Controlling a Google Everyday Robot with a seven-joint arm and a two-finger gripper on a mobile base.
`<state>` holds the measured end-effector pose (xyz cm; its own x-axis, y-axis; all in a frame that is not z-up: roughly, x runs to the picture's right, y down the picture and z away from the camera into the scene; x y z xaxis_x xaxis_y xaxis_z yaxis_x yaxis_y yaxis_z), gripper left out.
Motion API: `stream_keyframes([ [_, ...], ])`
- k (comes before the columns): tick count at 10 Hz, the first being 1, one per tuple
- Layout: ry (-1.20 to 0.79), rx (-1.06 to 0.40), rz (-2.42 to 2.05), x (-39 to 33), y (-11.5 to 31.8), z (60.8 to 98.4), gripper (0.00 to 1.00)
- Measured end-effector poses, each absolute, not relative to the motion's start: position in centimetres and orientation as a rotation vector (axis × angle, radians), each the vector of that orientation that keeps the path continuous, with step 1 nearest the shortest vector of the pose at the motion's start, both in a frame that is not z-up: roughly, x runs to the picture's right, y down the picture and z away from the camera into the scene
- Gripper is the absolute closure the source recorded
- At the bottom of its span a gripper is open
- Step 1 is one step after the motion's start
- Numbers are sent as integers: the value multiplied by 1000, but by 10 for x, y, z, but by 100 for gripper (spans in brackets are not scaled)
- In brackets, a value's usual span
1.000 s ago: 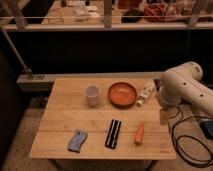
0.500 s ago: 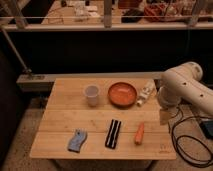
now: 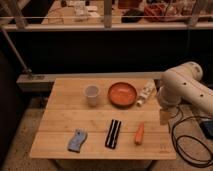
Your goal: Place the pepper in the ceramic cup
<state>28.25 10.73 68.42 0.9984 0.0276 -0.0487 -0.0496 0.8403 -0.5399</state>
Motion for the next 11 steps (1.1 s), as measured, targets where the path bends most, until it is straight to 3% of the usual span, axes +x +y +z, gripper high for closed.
stream_keyframes([
  [11,-47,-580,-129,233,135,697,20],
])
